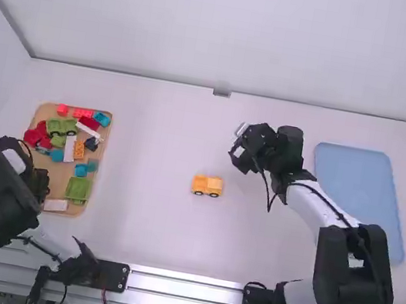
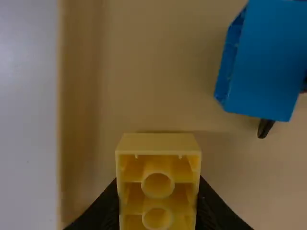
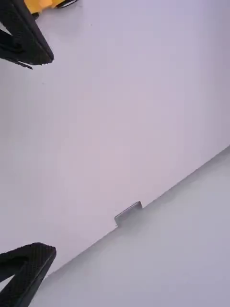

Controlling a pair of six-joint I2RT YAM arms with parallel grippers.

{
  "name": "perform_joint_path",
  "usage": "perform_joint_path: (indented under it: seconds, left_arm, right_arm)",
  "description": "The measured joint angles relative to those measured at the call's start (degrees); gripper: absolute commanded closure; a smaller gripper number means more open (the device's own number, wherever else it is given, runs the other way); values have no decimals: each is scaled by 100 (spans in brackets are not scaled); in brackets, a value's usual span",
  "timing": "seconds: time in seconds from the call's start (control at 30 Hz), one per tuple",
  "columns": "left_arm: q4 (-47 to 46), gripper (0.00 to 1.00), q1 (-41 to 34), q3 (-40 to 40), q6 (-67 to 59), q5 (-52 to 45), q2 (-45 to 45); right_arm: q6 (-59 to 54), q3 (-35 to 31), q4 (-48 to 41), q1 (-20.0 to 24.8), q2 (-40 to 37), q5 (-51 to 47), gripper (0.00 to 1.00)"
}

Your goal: Assemble lego blocks to make yellow taxi

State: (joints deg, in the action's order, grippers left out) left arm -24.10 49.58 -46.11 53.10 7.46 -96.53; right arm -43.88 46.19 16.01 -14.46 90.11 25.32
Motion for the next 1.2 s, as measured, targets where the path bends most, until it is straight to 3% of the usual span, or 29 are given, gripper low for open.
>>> perform_joint_path:
  seconds: [0.07,0.1,0.13,0.37,0.53,0.7,0.8,0.9,1.2]
  left_arm:
    - [-2,83,0,0,0,0,0]
    - [0,97,2,0,-4,-4,0]
    - [4,98,0,0,-24,-15,0]
    - [33,98,2,2,-162,-39,118]
    - [-516,98,2,0,-385,-92,1182]
    - [-118,98,-109,0,-1331,-863,2297]
    - [334,98,-664,0,-2439,-2024,3167]
    - [632,98,-1239,42,-2994,-2717,3495]
    - [2413,96,-3681,354,-4465,-4380,3134]
  right_arm:
    - [-2,0,-15,0,0,2,1]
    - [-2,0,-17,0,0,4,1]
    - [0,0,-20,0,0,4,2]
    - [0,0,-31,0,0,2,2]
    - [94,0,68,0,0,0,1]
    - [544,0,450,0,0,216,1]
    - [734,2,483,0,0,855,2]
    - [848,114,505,0,48,1320,1]
    - [2070,1331,1325,0,1034,3021,1]
